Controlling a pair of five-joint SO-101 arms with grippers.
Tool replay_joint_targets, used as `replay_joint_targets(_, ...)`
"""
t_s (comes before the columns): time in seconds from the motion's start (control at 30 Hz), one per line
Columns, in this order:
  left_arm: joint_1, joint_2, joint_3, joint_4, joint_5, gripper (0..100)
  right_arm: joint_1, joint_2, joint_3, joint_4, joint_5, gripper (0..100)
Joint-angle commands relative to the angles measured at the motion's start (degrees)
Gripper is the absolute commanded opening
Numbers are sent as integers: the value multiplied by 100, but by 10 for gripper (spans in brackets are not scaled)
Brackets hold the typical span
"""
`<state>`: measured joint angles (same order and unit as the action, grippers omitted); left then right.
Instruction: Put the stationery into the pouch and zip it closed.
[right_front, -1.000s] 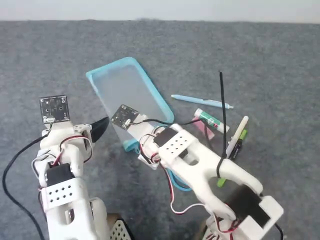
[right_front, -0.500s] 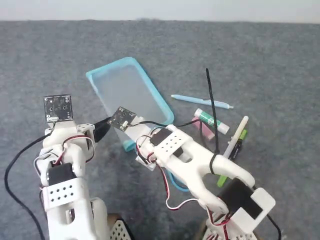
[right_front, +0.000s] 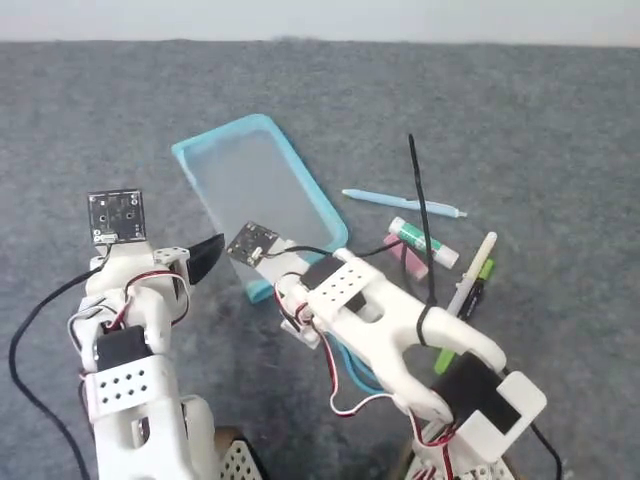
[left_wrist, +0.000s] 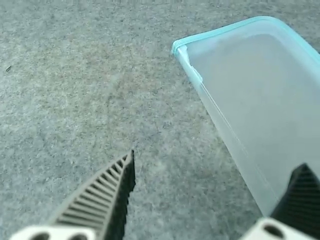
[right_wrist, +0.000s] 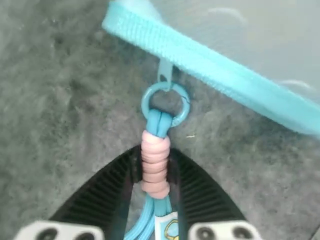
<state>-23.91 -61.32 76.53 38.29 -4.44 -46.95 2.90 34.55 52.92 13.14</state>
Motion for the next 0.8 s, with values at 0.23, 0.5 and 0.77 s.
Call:
replay_joint_targets(0.23,44,44,-268,-18,44,442,4,-57,-141,171,-9,221)
replay_joint_targets(0.5,44,44,-268,-18,44,442,13,-57,-132,154,-18,9)
replay_joint_targets(0.77,44,44,-268,-18,35,442,295,-400,-325,690,-18,6)
